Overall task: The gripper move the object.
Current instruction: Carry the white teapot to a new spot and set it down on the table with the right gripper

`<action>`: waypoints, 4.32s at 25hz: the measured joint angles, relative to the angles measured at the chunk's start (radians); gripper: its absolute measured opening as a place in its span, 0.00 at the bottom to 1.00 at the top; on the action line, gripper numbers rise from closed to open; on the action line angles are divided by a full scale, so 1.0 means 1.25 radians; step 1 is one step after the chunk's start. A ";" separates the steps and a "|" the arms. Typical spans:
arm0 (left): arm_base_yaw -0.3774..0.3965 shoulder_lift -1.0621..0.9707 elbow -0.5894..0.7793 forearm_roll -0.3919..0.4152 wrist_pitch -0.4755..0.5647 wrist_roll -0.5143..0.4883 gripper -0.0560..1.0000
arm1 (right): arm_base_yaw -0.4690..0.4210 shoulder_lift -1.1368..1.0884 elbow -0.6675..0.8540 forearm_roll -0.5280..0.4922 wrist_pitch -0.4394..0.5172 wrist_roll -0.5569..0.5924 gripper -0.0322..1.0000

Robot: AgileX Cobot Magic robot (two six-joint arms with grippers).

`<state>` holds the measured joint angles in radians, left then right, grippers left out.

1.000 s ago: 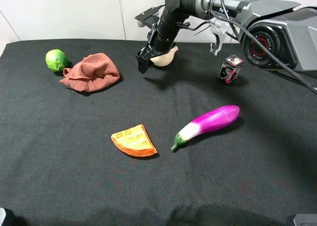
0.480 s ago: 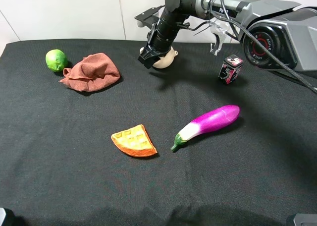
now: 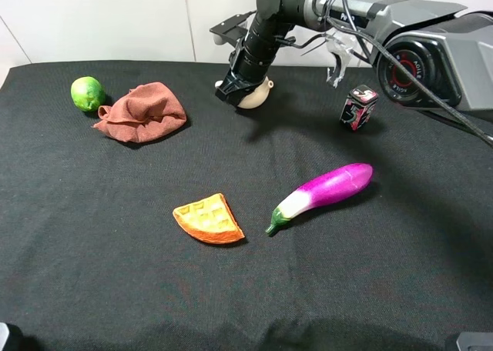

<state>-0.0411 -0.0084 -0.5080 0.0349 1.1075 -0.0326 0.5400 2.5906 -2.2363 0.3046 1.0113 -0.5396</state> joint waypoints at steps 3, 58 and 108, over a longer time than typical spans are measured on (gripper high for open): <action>0.000 0.000 0.000 0.000 0.000 0.000 0.99 | 0.000 0.000 0.000 0.000 0.001 0.000 0.03; 0.000 0.000 0.000 0.000 0.000 0.000 0.99 | 0.000 -0.328 0.257 -0.102 0.171 0.080 0.02; 0.000 0.000 0.000 0.000 0.000 0.000 0.99 | -0.080 -1.027 1.014 -0.060 0.010 0.201 0.02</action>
<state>-0.0411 -0.0084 -0.5080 0.0349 1.1075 -0.0326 0.4399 1.3072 -0.9692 0.2292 1.0232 -0.2888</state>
